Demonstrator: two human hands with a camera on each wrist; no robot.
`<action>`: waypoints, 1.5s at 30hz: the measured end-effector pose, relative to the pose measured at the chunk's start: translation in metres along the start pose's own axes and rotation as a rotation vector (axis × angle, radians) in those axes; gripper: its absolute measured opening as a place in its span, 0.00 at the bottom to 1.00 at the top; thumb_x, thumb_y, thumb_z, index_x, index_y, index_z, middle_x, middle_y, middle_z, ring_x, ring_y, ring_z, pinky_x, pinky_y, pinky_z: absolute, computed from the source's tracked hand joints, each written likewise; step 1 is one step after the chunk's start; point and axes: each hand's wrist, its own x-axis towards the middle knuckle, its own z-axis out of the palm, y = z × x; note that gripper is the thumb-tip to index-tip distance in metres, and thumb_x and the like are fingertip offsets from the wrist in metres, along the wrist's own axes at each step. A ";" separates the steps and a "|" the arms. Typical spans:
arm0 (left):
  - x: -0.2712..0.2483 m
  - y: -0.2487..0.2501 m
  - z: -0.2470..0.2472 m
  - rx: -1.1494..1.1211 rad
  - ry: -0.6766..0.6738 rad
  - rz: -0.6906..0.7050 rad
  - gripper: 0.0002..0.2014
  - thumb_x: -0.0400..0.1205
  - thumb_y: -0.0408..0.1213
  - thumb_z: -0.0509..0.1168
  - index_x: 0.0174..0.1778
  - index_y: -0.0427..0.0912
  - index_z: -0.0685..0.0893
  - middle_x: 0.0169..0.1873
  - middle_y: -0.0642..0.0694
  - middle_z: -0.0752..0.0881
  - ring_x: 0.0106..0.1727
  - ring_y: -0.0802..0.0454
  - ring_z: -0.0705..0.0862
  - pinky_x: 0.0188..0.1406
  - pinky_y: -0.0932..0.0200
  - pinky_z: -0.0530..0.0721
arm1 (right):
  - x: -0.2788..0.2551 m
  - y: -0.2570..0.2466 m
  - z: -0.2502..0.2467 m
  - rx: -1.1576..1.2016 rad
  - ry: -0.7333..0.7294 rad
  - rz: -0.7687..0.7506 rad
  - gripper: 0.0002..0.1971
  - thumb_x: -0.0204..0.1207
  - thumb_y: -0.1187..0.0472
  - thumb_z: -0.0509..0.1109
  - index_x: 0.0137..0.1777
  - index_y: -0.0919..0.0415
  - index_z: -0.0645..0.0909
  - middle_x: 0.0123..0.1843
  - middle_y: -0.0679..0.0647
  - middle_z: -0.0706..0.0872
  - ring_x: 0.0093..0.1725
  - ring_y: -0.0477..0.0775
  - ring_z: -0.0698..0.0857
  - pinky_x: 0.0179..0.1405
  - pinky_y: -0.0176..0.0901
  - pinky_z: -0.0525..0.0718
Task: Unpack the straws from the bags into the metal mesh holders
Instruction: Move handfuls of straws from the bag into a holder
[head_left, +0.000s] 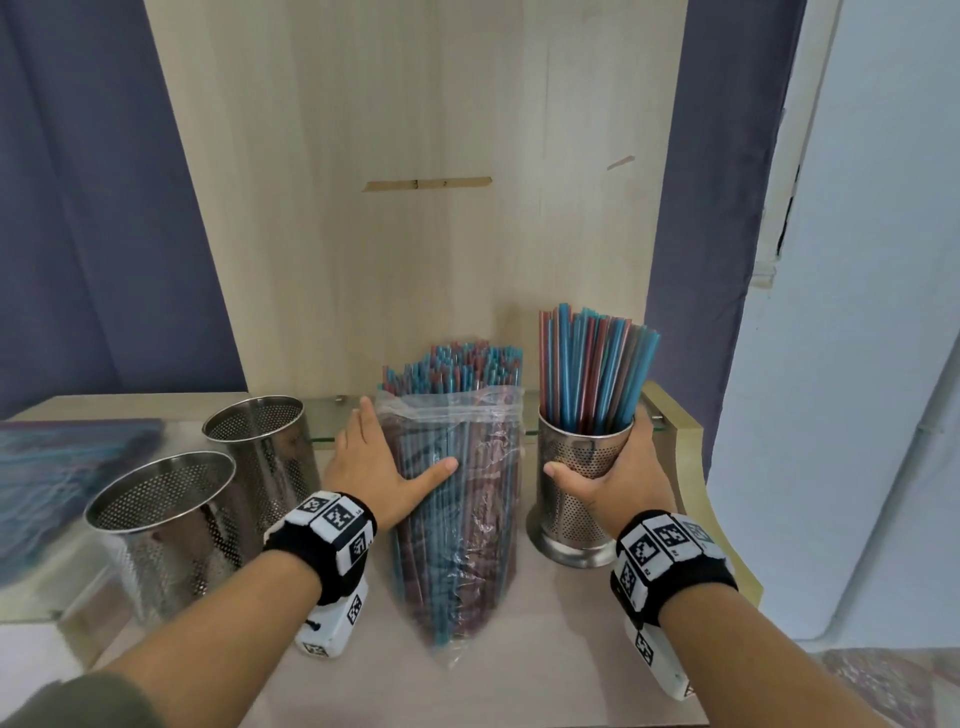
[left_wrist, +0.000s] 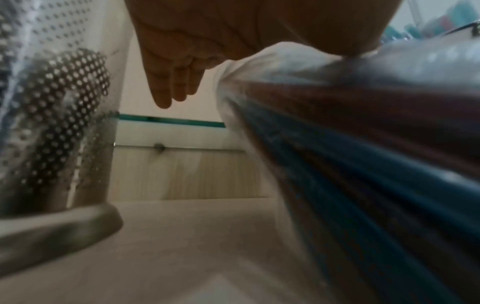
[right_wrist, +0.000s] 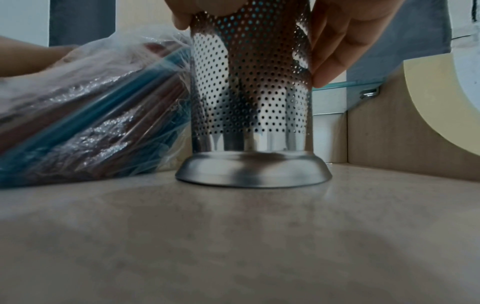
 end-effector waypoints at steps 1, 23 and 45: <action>0.000 -0.001 0.001 -0.027 -0.003 0.003 0.70 0.61 0.84 0.53 0.84 0.36 0.33 0.86 0.39 0.46 0.85 0.41 0.52 0.83 0.46 0.56 | 0.000 0.000 0.000 -0.016 0.011 0.015 0.61 0.51 0.39 0.87 0.81 0.50 0.56 0.76 0.50 0.75 0.73 0.54 0.79 0.73 0.58 0.79; 0.008 -0.003 0.017 -0.452 0.064 0.060 0.68 0.60 0.69 0.76 0.85 0.40 0.43 0.84 0.41 0.54 0.83 0.46 0.58 0.80 0.52 0.62 | -0.007 -0.118 0.037 -0.269 -0.241 -0.125 0.35 0.84 0.49 0.64 0.86 0.63 0.56 0.83 0.58 0.67 0.81 0.57 0.68 0.78 0.47 0.68; -0.001 -0.001 0.007 -0.750 0.580 0.279 0.63 0.58 0.45 0.85 0.83 0.32 0.53 0.74 0.33 0.67 0.71 0.66 0.60 0.69 0.86 0.53 | 0.010 -0.129 0.053 0.272 -0.139 -0.305 0.25 0.71 0.64 0.80 0.64 0.50 0.74 0.57 0.48 0.87 0.55 0.43 0.88 0.56 0.38 0.86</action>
